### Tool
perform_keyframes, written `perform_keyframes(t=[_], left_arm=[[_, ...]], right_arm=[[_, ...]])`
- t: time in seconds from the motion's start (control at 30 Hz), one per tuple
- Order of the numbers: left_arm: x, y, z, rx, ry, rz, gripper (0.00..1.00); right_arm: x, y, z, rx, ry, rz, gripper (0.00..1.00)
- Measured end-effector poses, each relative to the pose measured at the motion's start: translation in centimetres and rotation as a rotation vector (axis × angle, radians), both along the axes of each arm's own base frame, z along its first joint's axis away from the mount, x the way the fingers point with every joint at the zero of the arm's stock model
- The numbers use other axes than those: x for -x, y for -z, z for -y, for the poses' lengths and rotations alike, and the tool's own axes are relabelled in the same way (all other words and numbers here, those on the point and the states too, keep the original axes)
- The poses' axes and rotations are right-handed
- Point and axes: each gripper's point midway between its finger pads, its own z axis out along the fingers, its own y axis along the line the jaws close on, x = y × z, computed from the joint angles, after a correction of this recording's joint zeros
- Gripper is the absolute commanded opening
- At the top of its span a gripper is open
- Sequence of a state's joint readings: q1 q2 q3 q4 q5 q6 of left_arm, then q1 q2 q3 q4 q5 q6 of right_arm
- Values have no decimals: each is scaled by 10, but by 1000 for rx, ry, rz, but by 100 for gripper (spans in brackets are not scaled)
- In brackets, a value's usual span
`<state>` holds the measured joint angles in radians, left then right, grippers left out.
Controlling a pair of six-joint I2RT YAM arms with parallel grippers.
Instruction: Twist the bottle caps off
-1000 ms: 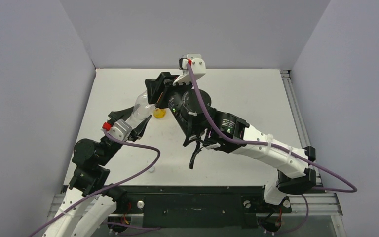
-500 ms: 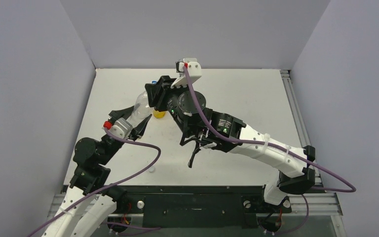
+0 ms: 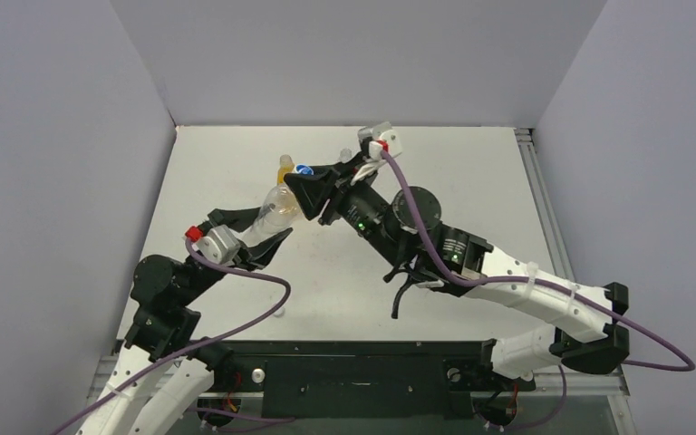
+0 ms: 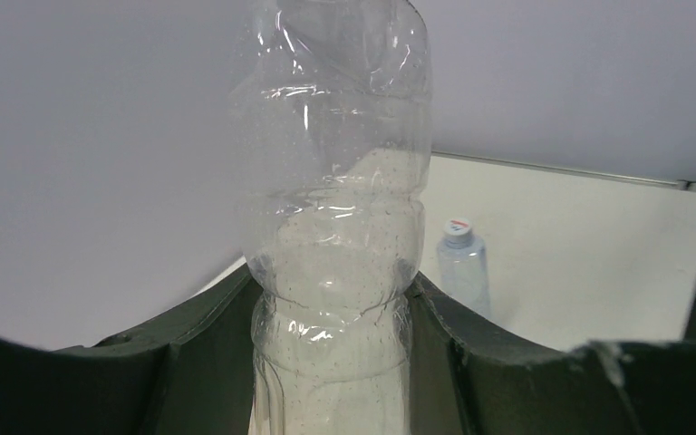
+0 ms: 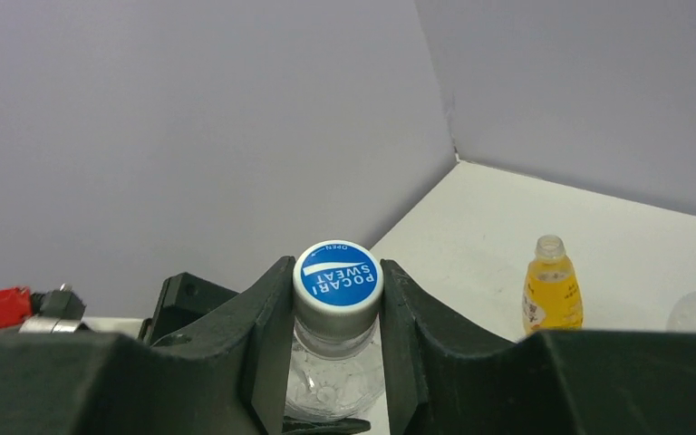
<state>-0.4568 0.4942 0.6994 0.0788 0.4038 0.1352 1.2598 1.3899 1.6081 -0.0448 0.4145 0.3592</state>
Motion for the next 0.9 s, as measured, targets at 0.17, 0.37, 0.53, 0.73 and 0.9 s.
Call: perform_keyframes(t=[0.17,0.37,0.53,0.73,0.9], left_arm=[[21,-5,17,48,150,-102,0],[45,-14,28,81,290,-168,0],[55,-15,34,89,359,-218,0],[59,-25,37,124,389,-265,0],[58,-48,33,177,369,-269,0]], right_arm=[[6,-24,31,-101,-99,91,0],[16,-76,70,-252,-157,205,0],[26,-85,79,-274,-208,245,0],[13,-51,83,-183,-168,196,0],[-3,14,73,-32,-123,97,0]])
